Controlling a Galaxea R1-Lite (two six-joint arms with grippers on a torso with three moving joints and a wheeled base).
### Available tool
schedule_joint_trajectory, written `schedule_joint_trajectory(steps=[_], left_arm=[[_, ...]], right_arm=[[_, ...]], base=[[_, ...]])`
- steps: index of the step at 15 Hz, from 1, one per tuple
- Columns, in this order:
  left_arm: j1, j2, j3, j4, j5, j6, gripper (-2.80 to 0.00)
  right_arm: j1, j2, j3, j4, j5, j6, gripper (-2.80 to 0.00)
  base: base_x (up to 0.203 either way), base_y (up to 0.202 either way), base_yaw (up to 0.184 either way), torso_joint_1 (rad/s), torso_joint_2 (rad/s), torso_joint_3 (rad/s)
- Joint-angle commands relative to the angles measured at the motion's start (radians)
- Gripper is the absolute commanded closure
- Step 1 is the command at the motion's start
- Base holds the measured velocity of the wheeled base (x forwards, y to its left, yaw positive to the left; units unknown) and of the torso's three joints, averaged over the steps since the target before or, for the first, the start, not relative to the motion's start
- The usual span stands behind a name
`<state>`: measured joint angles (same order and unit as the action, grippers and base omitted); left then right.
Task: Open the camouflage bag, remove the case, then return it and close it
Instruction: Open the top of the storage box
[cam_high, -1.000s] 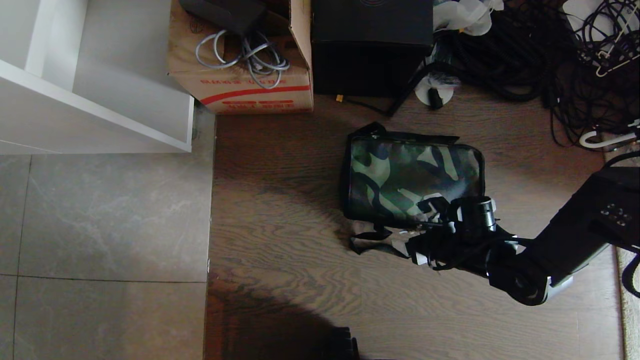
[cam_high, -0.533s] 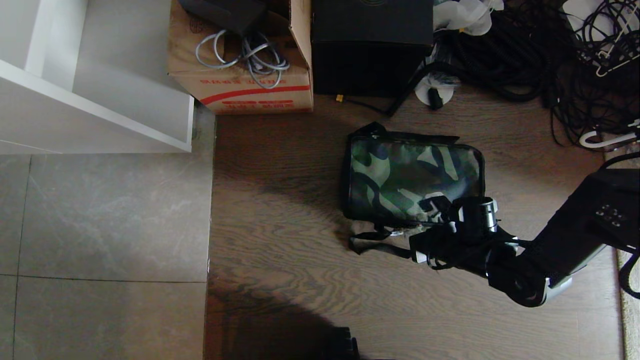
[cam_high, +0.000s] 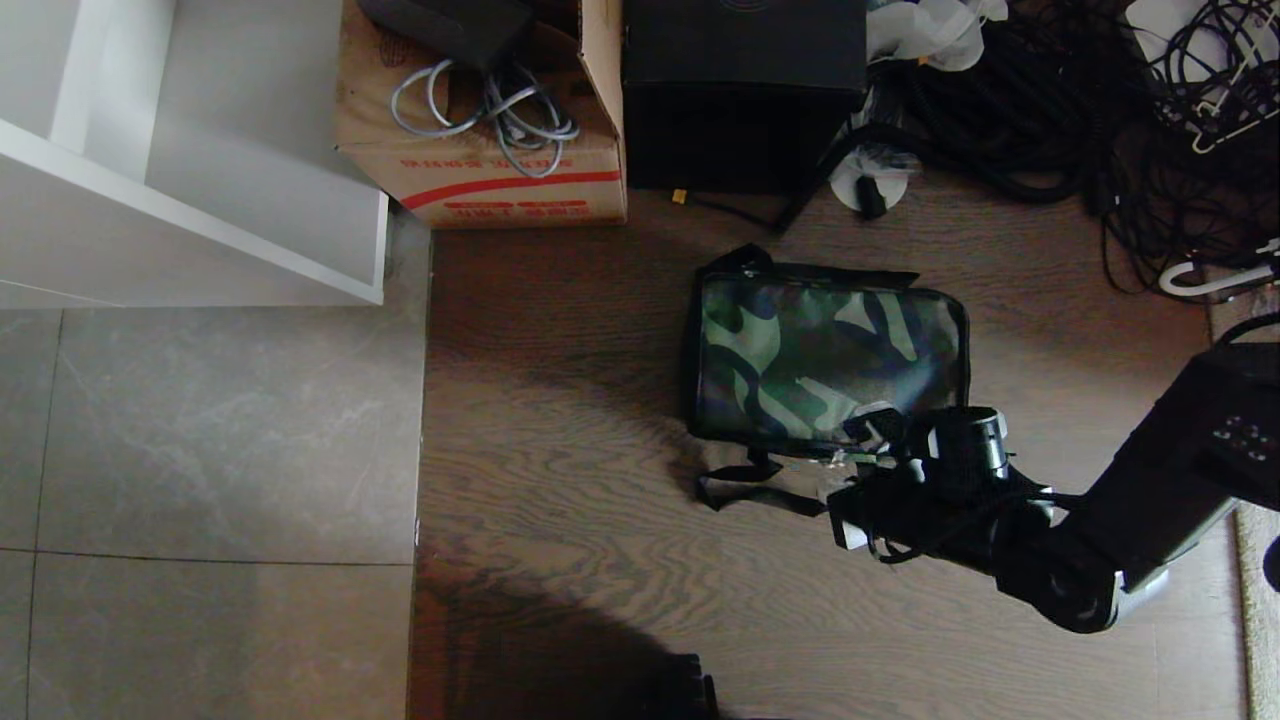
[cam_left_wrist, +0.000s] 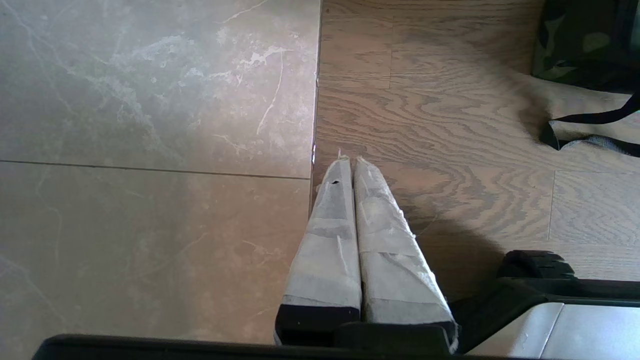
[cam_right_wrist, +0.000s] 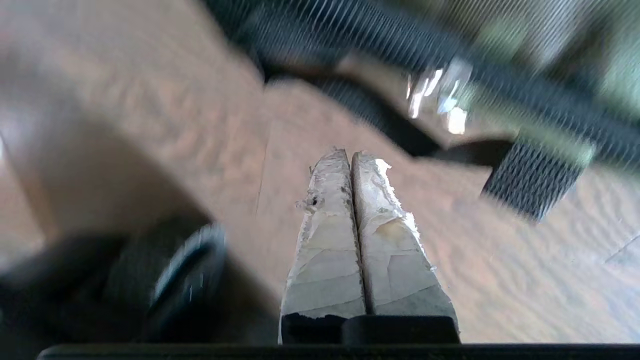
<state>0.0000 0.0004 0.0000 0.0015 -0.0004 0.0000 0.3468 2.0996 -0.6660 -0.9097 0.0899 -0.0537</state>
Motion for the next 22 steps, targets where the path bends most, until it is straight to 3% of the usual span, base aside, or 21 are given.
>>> schedule_joint_trajectory(steps=[1,3,9,10,22], left_arm=[[0.000,0.000,0.000,0.000,-0.001,0.001,0.00],[0.000,0.000,-0.001,0.000,-0.001,0.000,0.00],[0.000,0.001,0.000,0.000,-0.001,0.000,0.00],[0.000,0.001,0.000,0.000,-0.001,0.002,0.00],[0.000,0.000,0.000,0.000,-0.001,0.001,0.00]], right_arm=[[-0.018,-0.058,0.053,0.030,0.017,-0.040,0.00],[-0.022,-0.083,0.065,0.080,0.019,-0.054,0.00],[-0.013,-0.050,0.041,0.009,0.013,-0.045,0.00],[-0.011,-0.044,0.043,0.006,0.014,-0.047,-2.80],[-0.012,0.072,-0.039,-0.110,0.010,-0.034,-2.80]], base=[[0.000,0.000,0.000,0.000,0.00,0.000],[0.000,0.000,0.000,0.000,0.00,0.000],[0.000,0.000,0.000,0.000,0.00,0.000],[0.000,0.000,0.000,0.000,0.00,0.000],[0.000,0.000,0.000,0.000,0.00,0.000]])
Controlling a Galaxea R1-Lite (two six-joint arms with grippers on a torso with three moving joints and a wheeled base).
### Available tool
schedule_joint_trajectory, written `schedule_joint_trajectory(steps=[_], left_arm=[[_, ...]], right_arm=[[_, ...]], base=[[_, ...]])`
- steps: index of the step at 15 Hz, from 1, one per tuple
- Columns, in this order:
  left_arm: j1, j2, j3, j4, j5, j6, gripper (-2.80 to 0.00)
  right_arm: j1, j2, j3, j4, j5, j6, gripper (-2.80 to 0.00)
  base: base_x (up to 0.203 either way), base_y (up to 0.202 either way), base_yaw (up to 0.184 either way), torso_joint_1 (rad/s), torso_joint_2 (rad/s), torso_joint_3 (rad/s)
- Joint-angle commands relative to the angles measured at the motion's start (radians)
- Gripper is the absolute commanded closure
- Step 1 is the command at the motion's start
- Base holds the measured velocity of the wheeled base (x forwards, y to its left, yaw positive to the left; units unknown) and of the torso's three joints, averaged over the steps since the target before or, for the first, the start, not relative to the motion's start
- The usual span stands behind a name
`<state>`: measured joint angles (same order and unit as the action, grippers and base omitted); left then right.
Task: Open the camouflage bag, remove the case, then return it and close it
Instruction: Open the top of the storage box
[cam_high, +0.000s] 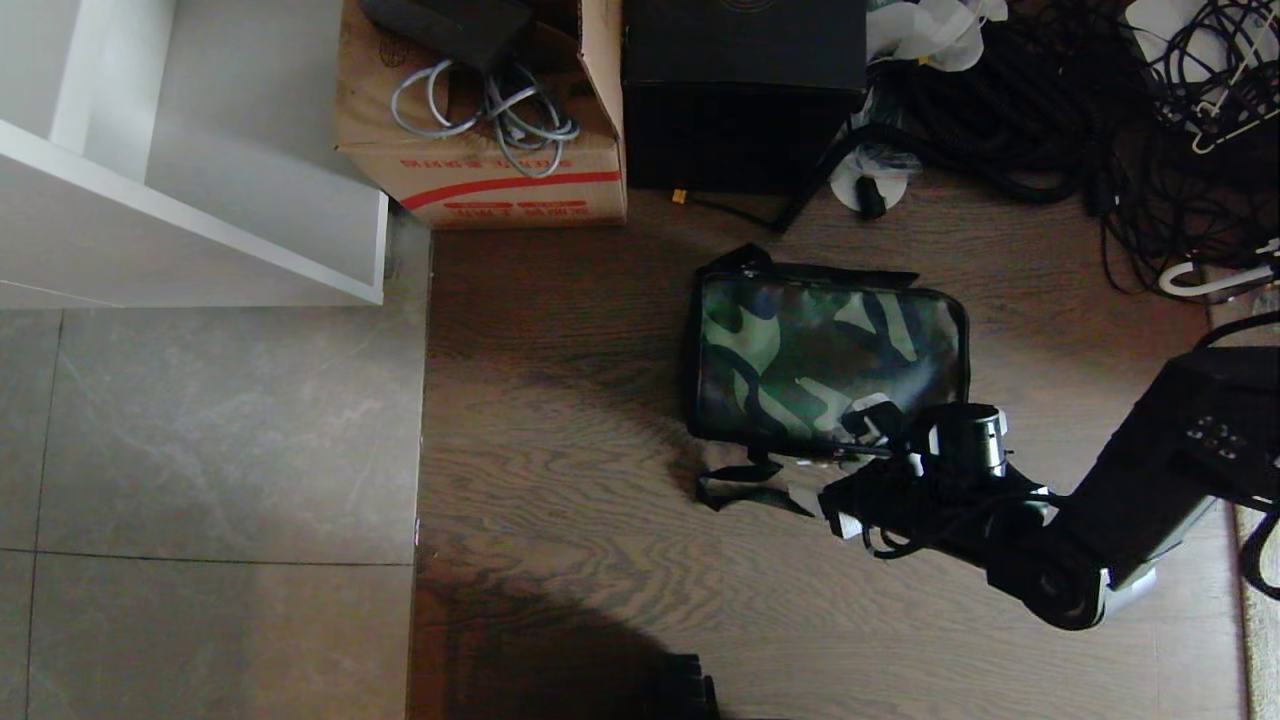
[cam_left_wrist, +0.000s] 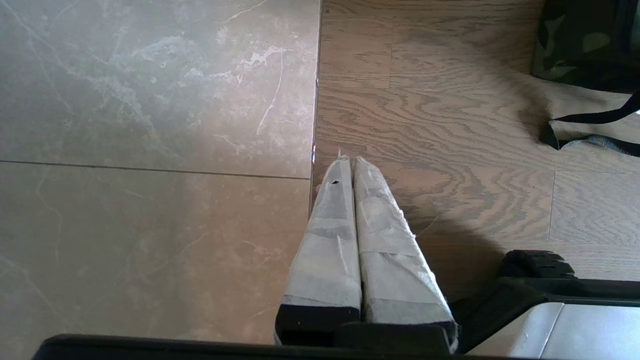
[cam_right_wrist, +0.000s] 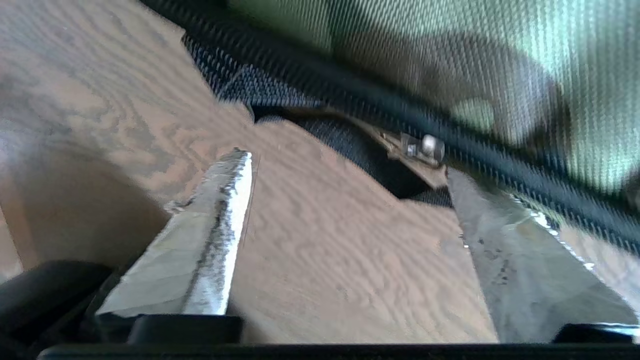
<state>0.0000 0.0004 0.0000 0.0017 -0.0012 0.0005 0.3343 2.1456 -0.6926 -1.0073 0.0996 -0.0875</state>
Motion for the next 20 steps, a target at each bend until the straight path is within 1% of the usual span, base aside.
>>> schedule_joint_trajectory(steps=[1,3,6,7,15,20], left_arm=[[0.000,0.001,0.000,0.000,0.001,0.001,0.00],[0.000,0.001,0.000,0.000,0.001,0.000,0.00],[0.000,0.000,0.000,0.000,0.000,0.000,0.00],[0.000,0.001,0.000,0.000,0.001,0.000,0.00],[0.000,0.001,0.000,0.000,0.001,0.000,0.00],[0.000,0.001,0.000,0.000,0.000,0.000,0.00]], right_arm=[[0.000,0.033,-0.018,-0.021,0.000,0.012,-2.80],[0.000,0.044,-0.035,-0.046,0.000,0.038,-2.80],[0.000,0.059,-0.034,-0.074,0.000,0.040,-2.80],[0.000,0.062,-0.036,-0.079,0.000,0.040,0.00],[0.000,0.067,-0.034,-0.116,0.000,0.031,0.00],[-0.001,0.044,-0.005,-0.106,0.006,0.027,0.00]], base=[[0.000,0.000,0.000,0.000,0.00,0.000],[0.000,0.000,0.000,0.000,0.00,0.000],[0.000,0.000,0.000,0.000,0.00,0.000],[0.000,0.000,0.000,0.000,0.00,0.000],[0.000,0.000,0.000,0.000,0.00,0.000],[0.000,0.000,0.000,0.000,0.00,0.000]])
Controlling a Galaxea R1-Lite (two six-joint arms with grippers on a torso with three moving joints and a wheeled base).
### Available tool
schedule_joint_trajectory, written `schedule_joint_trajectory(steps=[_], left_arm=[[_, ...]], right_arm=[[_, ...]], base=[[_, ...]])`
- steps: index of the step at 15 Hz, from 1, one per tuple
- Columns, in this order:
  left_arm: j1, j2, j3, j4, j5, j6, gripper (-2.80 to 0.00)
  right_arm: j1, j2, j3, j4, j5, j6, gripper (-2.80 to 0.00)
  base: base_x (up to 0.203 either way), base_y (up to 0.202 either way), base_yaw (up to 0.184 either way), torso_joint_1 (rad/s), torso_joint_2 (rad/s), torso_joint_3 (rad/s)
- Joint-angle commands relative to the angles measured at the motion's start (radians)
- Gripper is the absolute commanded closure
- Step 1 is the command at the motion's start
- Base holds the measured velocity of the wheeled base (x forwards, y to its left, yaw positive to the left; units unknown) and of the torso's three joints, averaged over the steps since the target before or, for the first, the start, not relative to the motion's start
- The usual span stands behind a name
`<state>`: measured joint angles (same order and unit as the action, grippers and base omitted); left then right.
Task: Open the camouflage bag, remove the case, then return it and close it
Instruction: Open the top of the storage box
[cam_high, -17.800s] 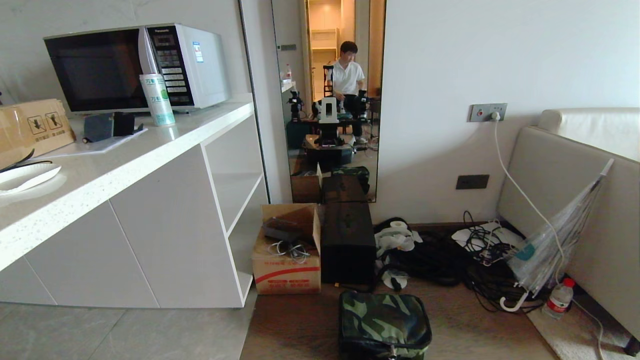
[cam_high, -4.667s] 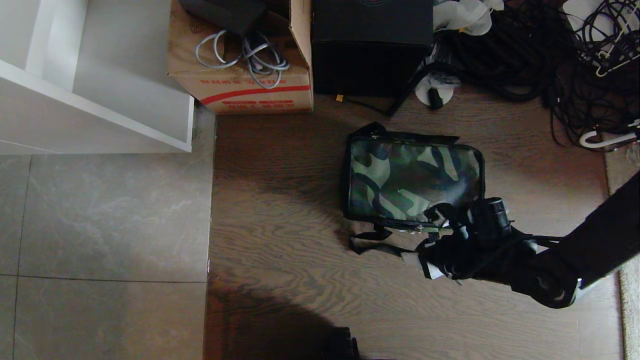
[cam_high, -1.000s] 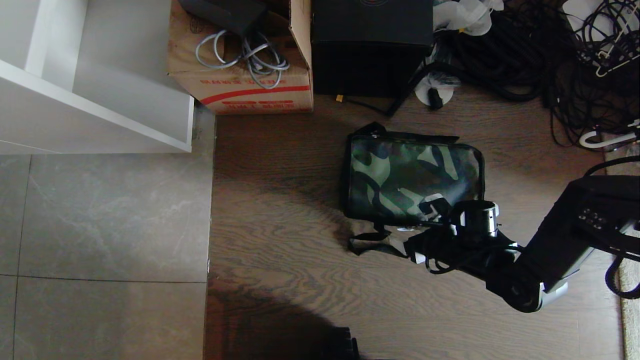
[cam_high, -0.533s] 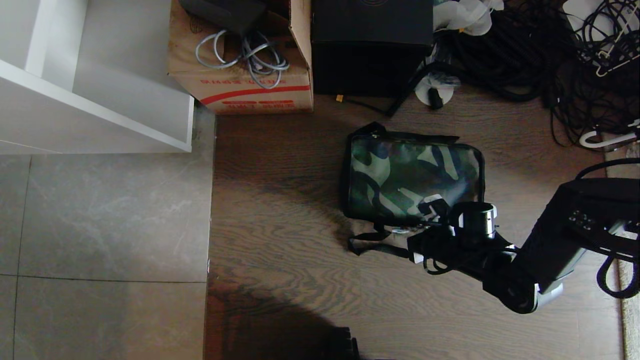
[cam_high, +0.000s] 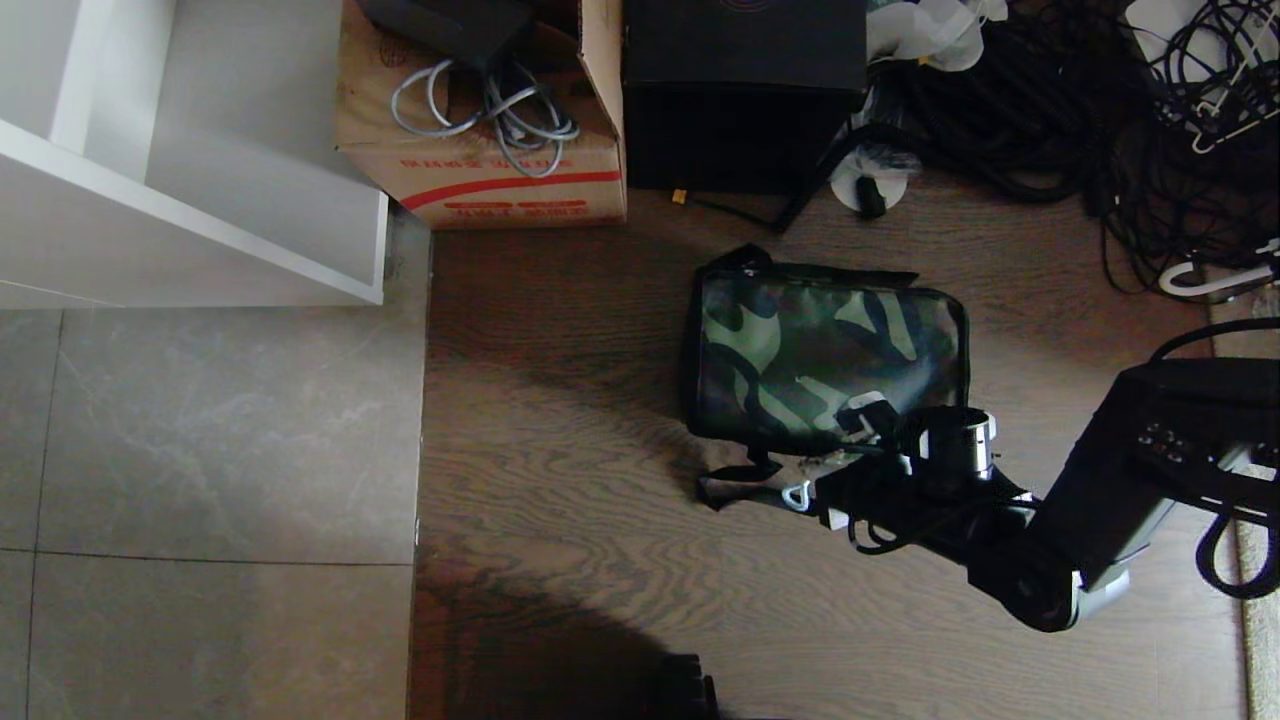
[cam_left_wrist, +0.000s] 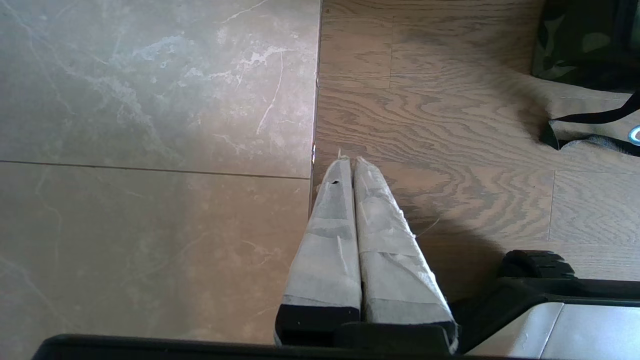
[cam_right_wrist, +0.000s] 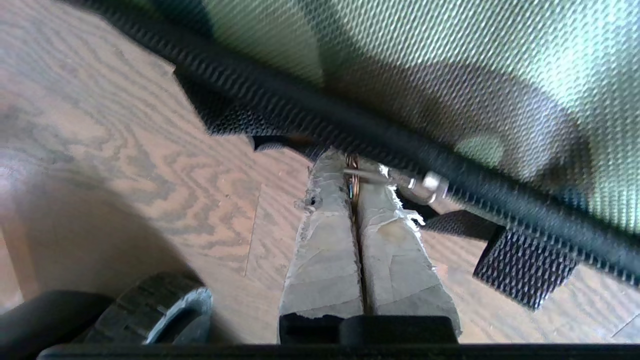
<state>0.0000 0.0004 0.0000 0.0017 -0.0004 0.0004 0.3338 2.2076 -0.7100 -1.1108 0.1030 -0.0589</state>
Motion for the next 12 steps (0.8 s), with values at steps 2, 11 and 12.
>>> schedule_joint_trajectory(steps=[2,11,12], left_arm=[[0.000,0.000,0.000,0.000,-0.001,0.000,0.00],[0.000,0.001,0.000,0.000,0.000,0.001,0.00],[0.000,0.000,0.000,0.000,0.000,0.001,0.00]], right_arm=[[-0.008,-0.064,0.057,0.037,0.022,-0.015,0.00],[-0.195,-0.220,0.074,0.316,0.215,-0.111,0.00],[-0.221,-0.230,0.072,0.331,0.244,-0.132,0.00]], base=[[0.000,0.000,0.000,0.000,0.00,0.000],[0.000,0.000,0.000,0.000,0.00,0.000],[0.000,0.000,0.000,0.000,0.00,0.000]])
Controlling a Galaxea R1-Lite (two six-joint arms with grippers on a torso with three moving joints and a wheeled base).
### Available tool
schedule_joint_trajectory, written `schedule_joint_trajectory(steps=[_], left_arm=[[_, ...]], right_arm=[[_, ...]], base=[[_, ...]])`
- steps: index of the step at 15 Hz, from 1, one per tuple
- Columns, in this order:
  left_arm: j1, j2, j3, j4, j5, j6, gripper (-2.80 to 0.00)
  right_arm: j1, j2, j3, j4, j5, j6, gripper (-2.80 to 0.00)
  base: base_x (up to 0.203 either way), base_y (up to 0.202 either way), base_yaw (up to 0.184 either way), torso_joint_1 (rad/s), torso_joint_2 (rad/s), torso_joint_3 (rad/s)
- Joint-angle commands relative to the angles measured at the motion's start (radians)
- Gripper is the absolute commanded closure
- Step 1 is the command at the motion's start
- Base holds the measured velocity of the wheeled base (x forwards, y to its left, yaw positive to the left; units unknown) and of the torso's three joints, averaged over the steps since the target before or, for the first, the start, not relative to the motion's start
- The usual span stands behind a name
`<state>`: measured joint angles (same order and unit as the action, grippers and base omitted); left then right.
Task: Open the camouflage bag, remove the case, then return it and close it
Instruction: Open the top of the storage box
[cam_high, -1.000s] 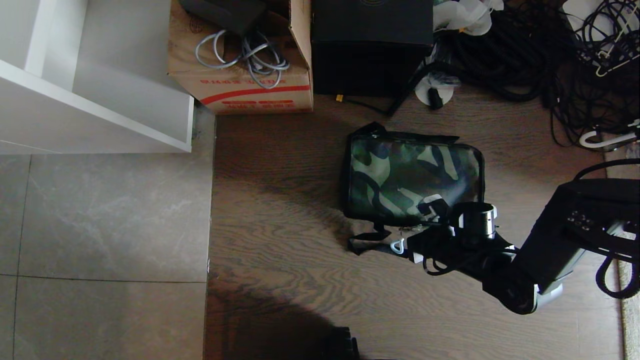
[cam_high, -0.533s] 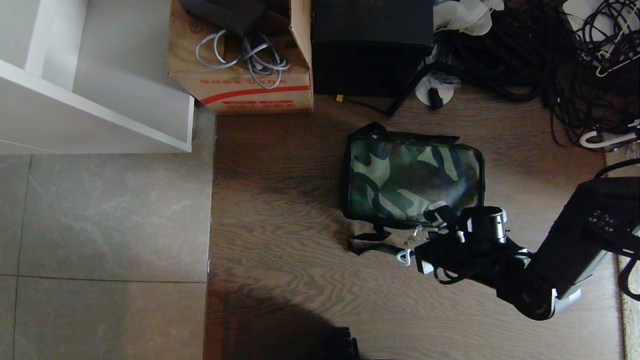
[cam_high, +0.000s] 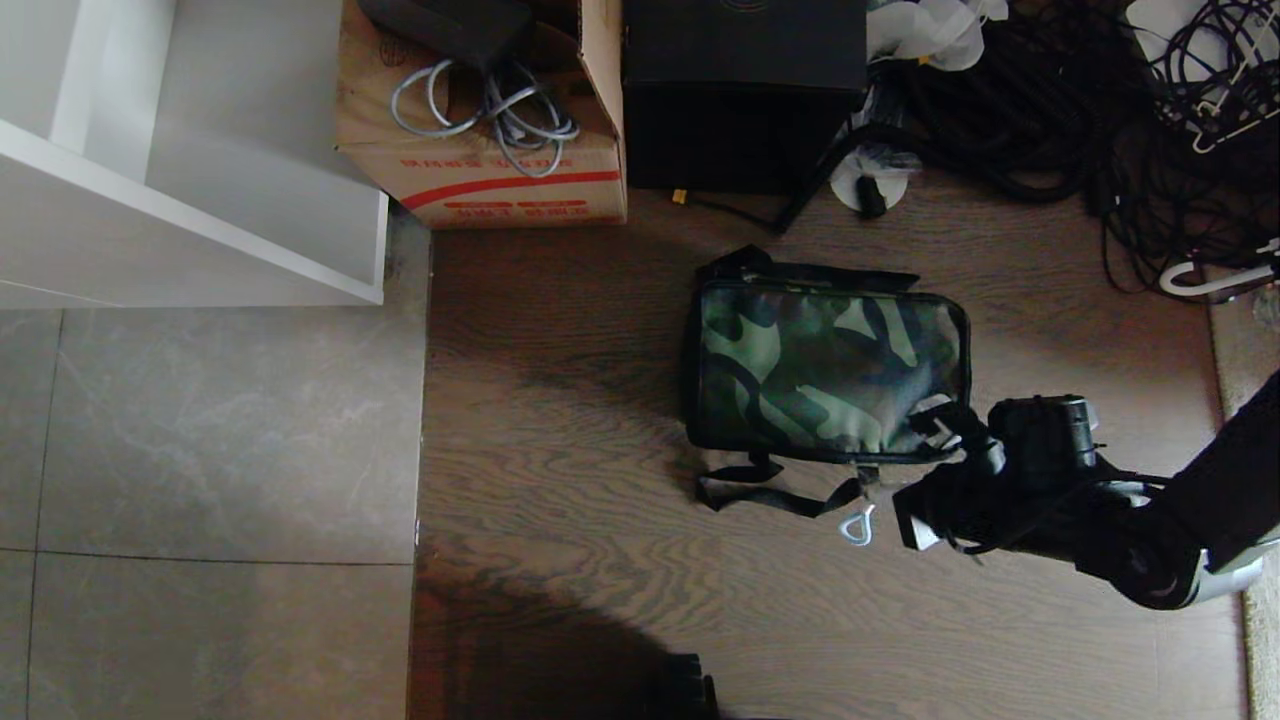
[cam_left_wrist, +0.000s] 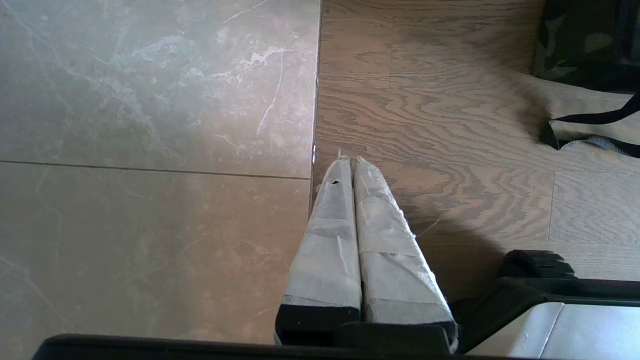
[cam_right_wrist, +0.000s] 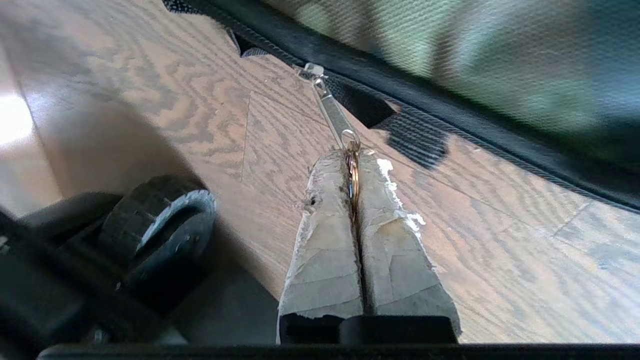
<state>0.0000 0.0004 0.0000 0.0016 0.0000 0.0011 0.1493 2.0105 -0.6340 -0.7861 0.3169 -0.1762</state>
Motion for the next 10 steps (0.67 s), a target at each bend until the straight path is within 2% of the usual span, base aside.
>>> schedule_joint_trajectory(steps=[1,10], left_arm=[[0.000,0.000,0.000,0.000,-0.001,0.000,0.00],[0.000,0.000,0.000,0.000,0.000,0.000,0.00]], right_arm=[[-0.057,-0.039,-0.004,0.020,0.044,-0.034,0.00],[-0.195,-0.079,-0.008,0.105,0.088,-0.045,0.00]], base=[[0.000,0.000,0.000,0.000,0.00,0.000],[0.000,0.000,0.000,0.000,0.00,0.000]])
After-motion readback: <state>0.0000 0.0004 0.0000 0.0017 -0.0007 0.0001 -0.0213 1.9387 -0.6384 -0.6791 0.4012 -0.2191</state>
